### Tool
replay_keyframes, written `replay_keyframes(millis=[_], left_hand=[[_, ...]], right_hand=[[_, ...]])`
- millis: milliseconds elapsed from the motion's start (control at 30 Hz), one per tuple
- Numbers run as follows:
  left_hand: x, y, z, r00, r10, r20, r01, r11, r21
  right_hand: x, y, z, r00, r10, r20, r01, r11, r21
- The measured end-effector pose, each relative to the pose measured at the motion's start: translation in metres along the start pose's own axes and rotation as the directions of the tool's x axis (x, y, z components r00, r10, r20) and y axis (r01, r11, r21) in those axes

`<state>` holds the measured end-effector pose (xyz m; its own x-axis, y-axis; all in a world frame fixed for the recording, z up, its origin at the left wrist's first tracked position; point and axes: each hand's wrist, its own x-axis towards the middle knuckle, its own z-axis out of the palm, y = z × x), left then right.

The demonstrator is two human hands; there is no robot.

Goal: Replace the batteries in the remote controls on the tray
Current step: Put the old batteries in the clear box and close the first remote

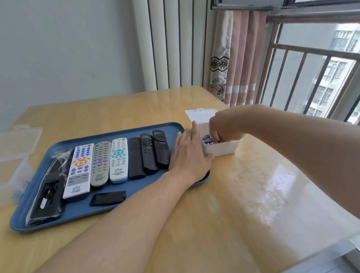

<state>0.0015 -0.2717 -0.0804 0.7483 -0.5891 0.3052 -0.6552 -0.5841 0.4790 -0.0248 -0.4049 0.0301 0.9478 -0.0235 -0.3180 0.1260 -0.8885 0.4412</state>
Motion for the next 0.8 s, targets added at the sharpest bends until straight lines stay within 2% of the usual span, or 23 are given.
replay_keyframes(millis=[167, 267, 333, 367, 400, 467, 533, 567, 633, 700, 800], left_hand=[[-0.003, 0.000, -0.008, 1.000, 0.028, 0.012, -0.029, 0.998, 0.063], [-0.016, 0.001, -0.032, 0.998, 0.055, 0.013, -0.055, 0.998, -0.002], [-0.030, -0.011, -0.059, 0.989, 0.074, -0.125, -0.079, 0.996, -0.037], [-0.037, -0.021, -0.074, 0.973, 0.074, -0.217, -0.082, 0.996, -0.025], [-0.044, -0.034, -0.091, 0.956, 0.054, -0.290, -0.054, 0.998, 0.006], [-0.060, -0.060, -0.124, 0.943, -0.072, -0.325, 0.100, 0.992, 0.071], [-0.074, -0.083, -0.155, 0.925, -0.281, -0.258, 0.327, 0.932, 0.158], [-0.083, -0.093, -0.171, 0.900, -0.376, -0.221, 0.422, 0.878, 0.225], [-0.099, -0.107, -0.196, 0.836, -0.534, -0.129, 0.541, 0.760, 0.361], [-0.115, -0.110, -0.213, 0.764, -0.645, -0.017, 0.573, 0.666, 0.478], [-0.129, -0.107, -0.219, 0.648, -0.749, 0.136, 0.547, 0.583, 0.601]], right_hand=[[-0.005, 0.010, -0.018, 0.977, 0.093, -0.191, -0.036, 0.958, 0.283], [-0.009, 0.005, -0.027, 0.902, 0.209, -0.377, 0.032, 0.840, 0.542], [-0.010, -0.012, -0.033, 0.828, 0.285, -0.483, 0.138, 0.731, 0.668], [-0.009, -0.022, -0.037, 0.797, 0.324, -0.510, 0.219, 0.632, 0.744], [-0.008, -0.036, -0.042, 0.783, 0.351, -0.513, 0.317, 0.485, 0.815], [-0.005, -0.065, -0.051, 0.821, 0.353, -0.448, 0.456, 0.065, 0.888], [0.001, -0.095, -0.059, 0.905, 0.272, -0.328, 0.413, -0.368, 0.833], [0.004, -0.111, -0.063, 0.941, 0.205, -0.268, 0.337, -0.517, 0.787], [0.009, -0.138, -0.068, 0.980, 0.058, -0.191, 0.177, -0.693, 0.699], [0.013, -0.160, -0.071, 0.986, -0.039, -0.164, 0.083, -0.734, 0.674], [0.016, -0.184, -0.076, 0.991, -0.054, -0.118, 0.059, -0.622, 0.781]])
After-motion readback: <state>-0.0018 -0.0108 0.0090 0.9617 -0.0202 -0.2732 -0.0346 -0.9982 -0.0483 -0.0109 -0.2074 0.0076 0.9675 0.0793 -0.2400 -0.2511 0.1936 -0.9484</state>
